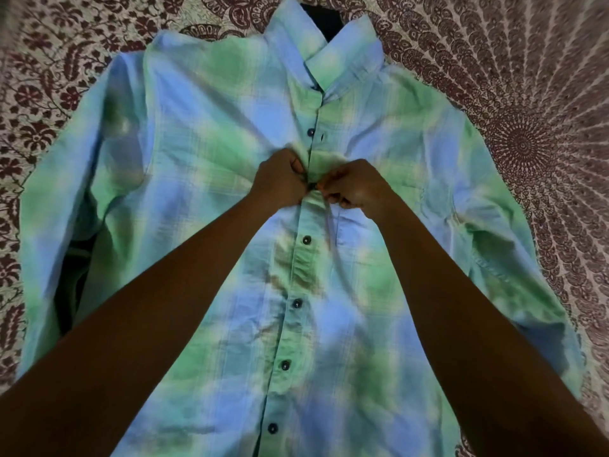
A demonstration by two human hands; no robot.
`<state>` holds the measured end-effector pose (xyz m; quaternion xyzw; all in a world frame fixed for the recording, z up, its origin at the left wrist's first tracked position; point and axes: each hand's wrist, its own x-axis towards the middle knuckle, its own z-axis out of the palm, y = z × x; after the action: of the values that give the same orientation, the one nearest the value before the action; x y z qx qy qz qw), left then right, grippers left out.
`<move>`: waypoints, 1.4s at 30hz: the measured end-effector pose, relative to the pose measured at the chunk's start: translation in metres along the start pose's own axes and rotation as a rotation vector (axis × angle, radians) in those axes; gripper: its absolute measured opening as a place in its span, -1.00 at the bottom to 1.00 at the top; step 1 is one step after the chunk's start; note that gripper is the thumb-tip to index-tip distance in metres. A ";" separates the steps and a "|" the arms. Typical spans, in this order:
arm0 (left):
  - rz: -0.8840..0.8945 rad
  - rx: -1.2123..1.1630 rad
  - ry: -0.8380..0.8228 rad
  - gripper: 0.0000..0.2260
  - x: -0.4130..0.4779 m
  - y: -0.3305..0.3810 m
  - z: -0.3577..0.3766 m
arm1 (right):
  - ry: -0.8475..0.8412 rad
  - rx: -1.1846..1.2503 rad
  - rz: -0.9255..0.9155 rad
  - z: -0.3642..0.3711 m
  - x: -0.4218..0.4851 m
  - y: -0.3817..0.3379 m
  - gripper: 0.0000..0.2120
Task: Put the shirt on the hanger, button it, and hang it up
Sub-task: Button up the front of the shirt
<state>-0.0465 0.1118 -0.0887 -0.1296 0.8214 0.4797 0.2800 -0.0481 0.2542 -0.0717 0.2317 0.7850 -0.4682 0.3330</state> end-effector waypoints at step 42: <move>0.364 -0.052 0.240 -0.87 0.034 0.044 -0.006 | 0.368 0.723 -0.302 0.004 0.028 -0.015 -0.65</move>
<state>-0.0976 0.1312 -0.0748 -0.0426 0.8460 0.5245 0.0855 -0.0761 0.2456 -0.0850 0.2958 0.6418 -0.7074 0.0125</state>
